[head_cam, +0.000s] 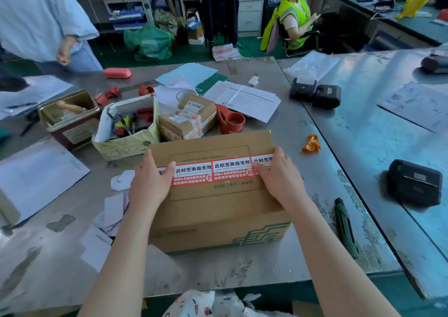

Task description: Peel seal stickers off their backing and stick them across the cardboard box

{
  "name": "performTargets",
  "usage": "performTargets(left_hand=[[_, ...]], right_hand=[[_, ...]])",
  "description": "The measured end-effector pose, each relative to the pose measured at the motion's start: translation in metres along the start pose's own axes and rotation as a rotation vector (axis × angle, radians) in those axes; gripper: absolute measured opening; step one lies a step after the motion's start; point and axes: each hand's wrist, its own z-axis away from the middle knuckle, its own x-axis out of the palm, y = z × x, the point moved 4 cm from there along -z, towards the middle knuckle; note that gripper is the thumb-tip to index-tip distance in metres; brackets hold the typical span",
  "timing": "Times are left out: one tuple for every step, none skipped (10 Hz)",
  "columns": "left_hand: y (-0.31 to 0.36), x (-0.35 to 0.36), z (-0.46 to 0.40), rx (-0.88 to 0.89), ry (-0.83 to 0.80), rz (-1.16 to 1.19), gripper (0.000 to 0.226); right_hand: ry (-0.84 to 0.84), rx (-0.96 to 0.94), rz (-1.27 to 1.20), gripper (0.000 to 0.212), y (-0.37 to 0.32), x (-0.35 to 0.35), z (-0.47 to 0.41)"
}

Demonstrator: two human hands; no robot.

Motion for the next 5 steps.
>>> performTargets(left_hand=[[-0.003, -0.003, -0.003, 0.026, -0.009, 0.062, 0.067], [0.001, -0.004, -0.002, 0.021, -0.036, 0.074, 0.064], [0.007, -0.006, -0.003, 0.031, -0.040, 0.085, 0.064], [0.012, -0.016, -0.005, 0.037, -0.010, 0.190, 0.063], [0.028, -0.030, -0.008, 0.111, 0.023, 0.309, 0.058]], right_hand=[[0.028, 0.008, 0.018, 0.030, 0.000, 0.001, -0.002], [0.027, -0.002, 0.052, 0.027, -0.003, 0.000, -0.003], [0.000, -0.054, 0.111, 0.026, -0.011, -0.002, -0.007], [-0.034, -0.068, 0.104, 0.034, -0.020, -0.007, -0.010], [-0.020, -0.138, 0.056, 0.043, -0.035, -0.013, -0.013]])
